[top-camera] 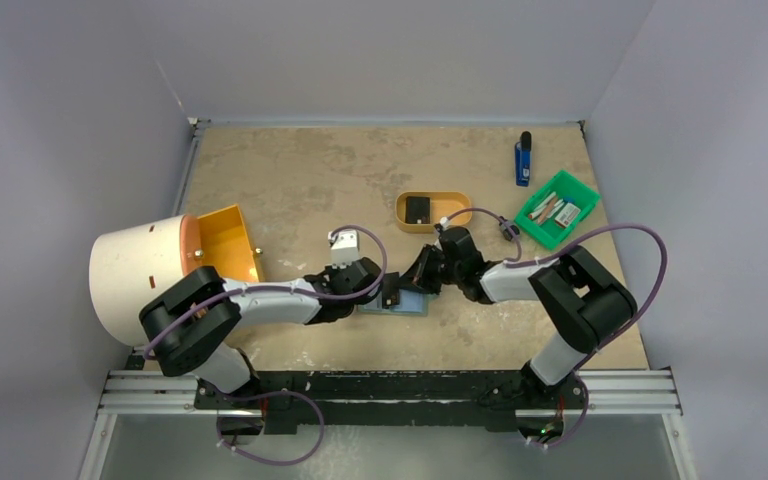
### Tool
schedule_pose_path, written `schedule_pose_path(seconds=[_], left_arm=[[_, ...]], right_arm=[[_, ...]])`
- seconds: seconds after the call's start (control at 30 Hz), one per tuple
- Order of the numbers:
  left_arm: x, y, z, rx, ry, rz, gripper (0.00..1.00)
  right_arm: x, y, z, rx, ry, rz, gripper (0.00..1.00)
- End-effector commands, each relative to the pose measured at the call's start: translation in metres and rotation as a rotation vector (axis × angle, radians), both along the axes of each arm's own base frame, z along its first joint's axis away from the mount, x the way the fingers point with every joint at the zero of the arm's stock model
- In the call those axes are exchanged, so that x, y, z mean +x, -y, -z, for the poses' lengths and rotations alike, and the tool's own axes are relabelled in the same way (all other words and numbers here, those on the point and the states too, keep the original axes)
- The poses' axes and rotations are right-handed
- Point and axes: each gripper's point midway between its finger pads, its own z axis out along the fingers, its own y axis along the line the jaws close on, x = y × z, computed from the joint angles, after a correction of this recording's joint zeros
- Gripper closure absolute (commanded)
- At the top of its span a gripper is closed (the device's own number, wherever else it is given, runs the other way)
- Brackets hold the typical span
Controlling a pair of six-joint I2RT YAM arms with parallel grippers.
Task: Put the credit cards into the card holder
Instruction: Insert the credit card into the card holder.
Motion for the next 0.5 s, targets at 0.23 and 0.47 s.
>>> schedule_pose_path(seconds=[0.23,0.47], left_arm=[[-0.016,0.013,0.012,-0.089,-0.068,0.025,1.00],[-0.019,0.017,0.014,-0.102,-0.073,0.033,1.00]], right_arm=[[-0.004,-0.010,0.008,-0.040,0.008,-0.016,1.00],[-0.006,-0.019,0.007,-0.042,0.008,-0.031,1.00]])
